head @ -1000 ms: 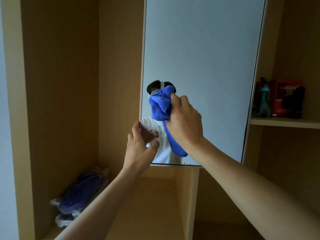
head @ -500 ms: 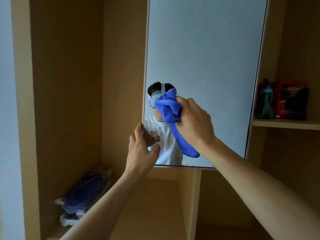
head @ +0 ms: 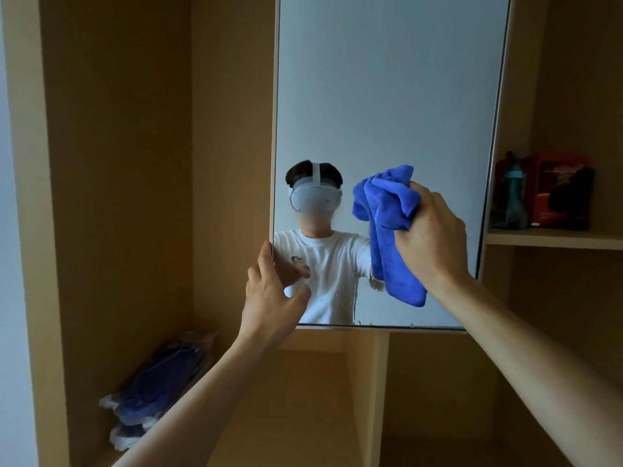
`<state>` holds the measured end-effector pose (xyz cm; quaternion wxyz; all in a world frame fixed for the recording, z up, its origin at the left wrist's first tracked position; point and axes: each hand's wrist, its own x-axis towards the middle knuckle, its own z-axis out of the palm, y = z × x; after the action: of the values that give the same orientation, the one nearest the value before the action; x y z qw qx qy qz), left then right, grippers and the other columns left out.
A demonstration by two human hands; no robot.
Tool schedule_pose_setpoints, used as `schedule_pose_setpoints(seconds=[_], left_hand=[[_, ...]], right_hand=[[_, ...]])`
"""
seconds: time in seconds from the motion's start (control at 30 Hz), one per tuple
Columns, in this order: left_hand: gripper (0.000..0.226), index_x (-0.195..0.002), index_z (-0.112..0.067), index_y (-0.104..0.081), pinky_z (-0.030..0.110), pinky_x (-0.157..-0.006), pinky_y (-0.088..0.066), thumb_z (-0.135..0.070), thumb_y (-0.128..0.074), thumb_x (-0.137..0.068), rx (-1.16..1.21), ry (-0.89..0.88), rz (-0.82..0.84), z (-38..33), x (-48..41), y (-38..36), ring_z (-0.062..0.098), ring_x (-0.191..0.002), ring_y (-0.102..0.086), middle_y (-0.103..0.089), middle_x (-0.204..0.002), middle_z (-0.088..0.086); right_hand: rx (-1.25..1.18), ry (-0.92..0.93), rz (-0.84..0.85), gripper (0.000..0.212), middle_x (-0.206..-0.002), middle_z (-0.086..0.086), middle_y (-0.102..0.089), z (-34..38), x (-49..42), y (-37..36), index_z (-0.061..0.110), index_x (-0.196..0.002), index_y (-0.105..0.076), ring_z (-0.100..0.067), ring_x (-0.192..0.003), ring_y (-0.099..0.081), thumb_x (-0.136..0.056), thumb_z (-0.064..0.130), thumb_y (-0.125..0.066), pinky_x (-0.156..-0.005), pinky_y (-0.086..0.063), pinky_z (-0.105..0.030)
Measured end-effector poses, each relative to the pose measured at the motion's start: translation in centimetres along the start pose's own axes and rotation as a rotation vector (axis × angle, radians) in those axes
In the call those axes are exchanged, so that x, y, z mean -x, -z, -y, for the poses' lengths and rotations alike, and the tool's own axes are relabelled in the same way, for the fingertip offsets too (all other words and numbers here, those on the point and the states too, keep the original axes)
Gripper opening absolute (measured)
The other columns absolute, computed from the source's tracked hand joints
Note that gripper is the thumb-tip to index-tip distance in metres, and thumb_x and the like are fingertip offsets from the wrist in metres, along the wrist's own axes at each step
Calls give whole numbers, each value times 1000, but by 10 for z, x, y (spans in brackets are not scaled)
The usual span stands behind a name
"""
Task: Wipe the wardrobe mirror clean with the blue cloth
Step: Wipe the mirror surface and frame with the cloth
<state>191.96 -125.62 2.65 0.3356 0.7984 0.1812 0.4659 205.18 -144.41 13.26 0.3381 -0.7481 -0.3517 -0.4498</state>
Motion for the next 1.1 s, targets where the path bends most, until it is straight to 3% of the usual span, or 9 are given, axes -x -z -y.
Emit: schedule_pose_setpoints(seconds=[0.17, 0.3, 0.4, 0.57, 0.63, 0.73, 0.83, 0.93, 1.1], left_hand=[[95, -158, -35, -2, 32, -91, -37, -34, -66, -88, 9, 9, 41, 3, -4, 3, 19, -131, -42, -31, -137, -8], [95, -159, -35, -2, 29, -91, -37, -30, -66, -88, 32, 2, 72, 4, -4, 7, 11, -127, -41, -30, -125, -17], [95, -159, -33, -2, 30, -94, -35, -27, -65, -89, 32, -8, 85, 6, -4, 7, 14, -131, -39, -31, -115, -25], [93, -158, -37, -2, 29, -94, -34, -39, -66, -90, 42, 21, 59, 4, -4, 3, 17, -134, -40, -28, -128, -11], [92, -159, -33, -4, 30, -96, -31, -39, -66, -91, 40, 7, 51, 3, -4, 3, 16, -134, -37, -30, -128, -22], [90, -160, -25, -7, 31, -100, -28, -35, -66, -93, 21, -40, 37, 3, -6, 3, 13, -131, -34, -29, -113, -54], [92, -160, -28, -3, 32, -102, -31, -37, -65, -93, 2, -47, 38, 4, -6, 1, 16, -137, -33, -26, -124, -46], [95, -160, -30, 3, 33, -105, -33, -40, -63, -94, -18, -5, 39, 1, -4, -1, 21, -144, -32, -25, -155, -4], [85, -157, -28, -10, 43, -107, -45, -39, -64, -94, 5, 17, -8, -9, -3, 0, 22, -136, -43, -33, -153, 5]], right_hand=[[-2, 43, 44, 36, -101, -4, -61, 43, 4, -21, 21, -124, -54, -32, -86, -61, -89, 16, -47, -70, -50, -41], [34, 130, 61, 32, -109, -11, -58, 85, 5, -41, 9, -122, -51, -36, -89, -62, -91, 11, -52, -64, -35, -35], [39, 171, 97, 30, -105, -11, -58, 98, 2, -45, 6, -119, -50, -36, -87, -62, -90, 10, -52, -63, -35, -35], [-27, 207, 104, 26, -89, 2, -48, 79, -9, -30, 16, -113, -54, -31, -79, -60, -87, 12, -51, -62, -37, -33], [21, 210, 85, 25, -88, 2, -48, 64, -15, -21, 20, -110, -54, -32, -78, -61, -86, 14, -51, -61, -38, -34], [23, 151, 33, 26, -88, 1, -52, 38, -25, -6, 27, -107, -54, -34, -79, -60, -83, 19, -48, -62, -36, -33], [21, 109, -18, 27, -87, -3, -57, 16, -31, 4, 26, -106, -55, -35, -75, -59, -83, 16, -48, -61, -37, -34], [9, 115, -33, 30, -85, -3, -55, 6, -32, 6, 24, -109, -56, -31, -69, -53, -82, 16, -46, -60, -37, -34], [-20, 131, -46, 32, -81, 1, -50, 5, -29, 4, 25, -112, -56, -26, -66, -49, -83, 15, -47, -59, -35, -33]])
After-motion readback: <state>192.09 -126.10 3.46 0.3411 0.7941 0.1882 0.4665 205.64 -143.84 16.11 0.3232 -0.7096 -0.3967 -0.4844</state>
